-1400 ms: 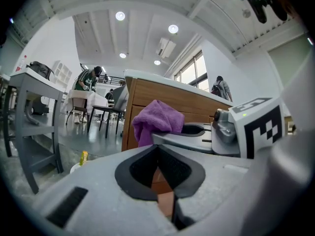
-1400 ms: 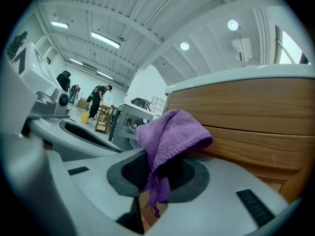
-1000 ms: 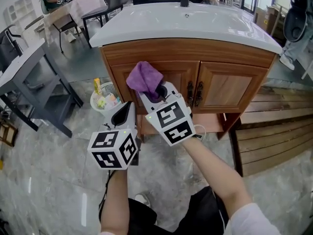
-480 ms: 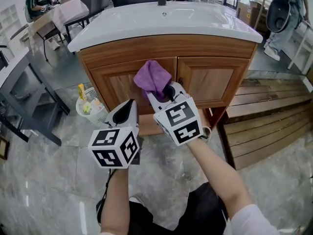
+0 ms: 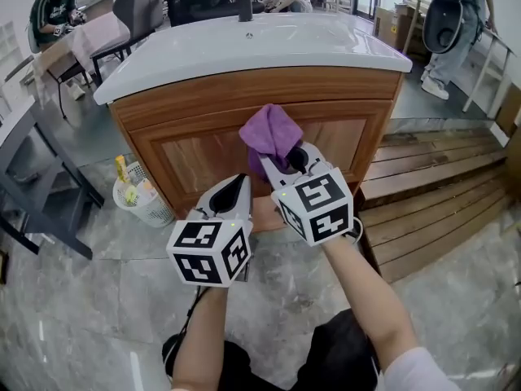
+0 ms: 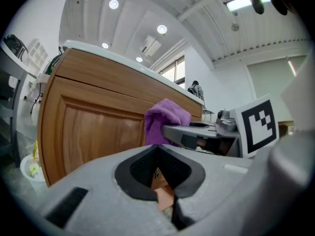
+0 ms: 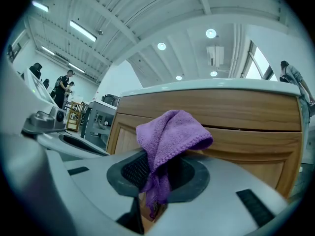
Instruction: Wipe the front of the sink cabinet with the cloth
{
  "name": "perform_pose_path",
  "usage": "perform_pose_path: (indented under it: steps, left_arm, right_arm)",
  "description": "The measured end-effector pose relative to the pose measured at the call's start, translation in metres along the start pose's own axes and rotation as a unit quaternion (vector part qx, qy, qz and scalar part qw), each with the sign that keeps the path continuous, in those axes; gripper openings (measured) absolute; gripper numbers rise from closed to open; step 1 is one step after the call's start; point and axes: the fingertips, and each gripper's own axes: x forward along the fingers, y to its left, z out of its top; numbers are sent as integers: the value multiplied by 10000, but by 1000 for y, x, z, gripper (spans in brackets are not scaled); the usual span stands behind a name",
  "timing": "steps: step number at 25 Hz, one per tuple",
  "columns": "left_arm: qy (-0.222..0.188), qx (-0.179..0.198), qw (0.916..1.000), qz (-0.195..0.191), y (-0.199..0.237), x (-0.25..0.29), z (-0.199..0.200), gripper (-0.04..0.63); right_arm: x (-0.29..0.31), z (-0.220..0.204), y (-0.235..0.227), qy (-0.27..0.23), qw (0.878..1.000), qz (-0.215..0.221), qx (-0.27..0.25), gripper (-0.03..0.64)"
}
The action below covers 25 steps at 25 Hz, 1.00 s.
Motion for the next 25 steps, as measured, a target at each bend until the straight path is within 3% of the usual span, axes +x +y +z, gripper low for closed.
perform_pose_path:
  steps: [12,17,25]
  left_arm:
    - [-105,-235,9954,-920,-71,43,-4,6]
    - [-65,-33,9939,-1105,-99,60,-9,6]
    - [-36,-111,9898,-1422,-134,81,-17,6]
  right_arm:
    - [-43,-17,-76,145,9956,-929,-50,77]
    - [-60,-27,-107,275,9905,-1336,-159,77]
    - [-83,-39,-147,483,9814,-1822,-368,77]
